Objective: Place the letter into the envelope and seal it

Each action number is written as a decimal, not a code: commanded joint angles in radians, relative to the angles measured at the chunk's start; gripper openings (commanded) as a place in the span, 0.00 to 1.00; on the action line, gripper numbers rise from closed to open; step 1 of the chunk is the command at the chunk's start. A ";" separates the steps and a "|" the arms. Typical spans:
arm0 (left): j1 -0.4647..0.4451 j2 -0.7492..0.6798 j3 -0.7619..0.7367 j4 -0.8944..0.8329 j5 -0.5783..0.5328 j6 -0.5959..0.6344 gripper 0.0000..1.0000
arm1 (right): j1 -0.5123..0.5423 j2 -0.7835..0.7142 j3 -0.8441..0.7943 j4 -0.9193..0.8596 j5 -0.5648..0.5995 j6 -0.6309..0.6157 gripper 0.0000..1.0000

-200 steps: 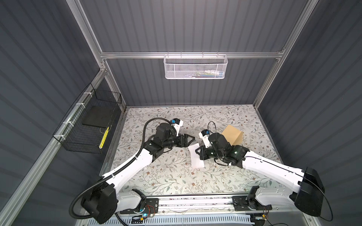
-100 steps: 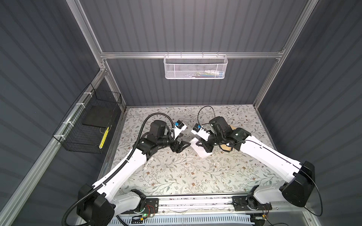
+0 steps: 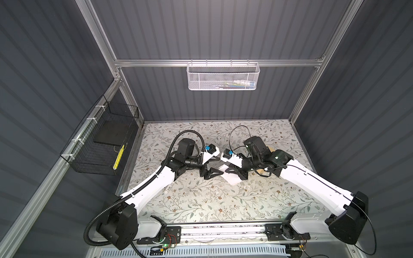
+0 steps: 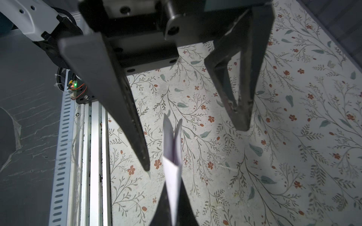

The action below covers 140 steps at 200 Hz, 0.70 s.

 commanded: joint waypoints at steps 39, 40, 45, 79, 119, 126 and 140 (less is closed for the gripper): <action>0.003 0.054 0.079 0.085 0.229 -0.060 0.71 | -0.002 -0.004 -0.031 0.008 -0.037 -0.016 0.00; 0.003 0.055 0.080 0.084 0.230 -0.058 0.70 | -0.001 -0.004 -0.032 0.009 -0.037 -0.016 0.00; 0.002 0.062 0.084 0.076 0.237 -0.056 0.69 | -0.002 -0.003 -0.031 0.008 -0.037 -0.016 0.00; 0.003 0.091 0.096 0.047 0.271 -0.045 0.56 | -0.003 0.004 -0.030 0.009 -0.036 -0.017 0.00; 0.003 0.115 0.120 0.006 0.289 -0.024 0.31 | -0.002 0.009 -0.030 0.020 -0.037 -0.011 0.00; 0.001 0.118 0.122 0.004 0.294 -0.021 0.25 | -0.002 0.011 -0.029 0.022 -0.037 -0.011 0.00; 0.001 0.122 0.127 0.001 0.299 -0.019 0.14 | -0.002 0.017 -0.028 0.025 -0.037 -0.005 0.00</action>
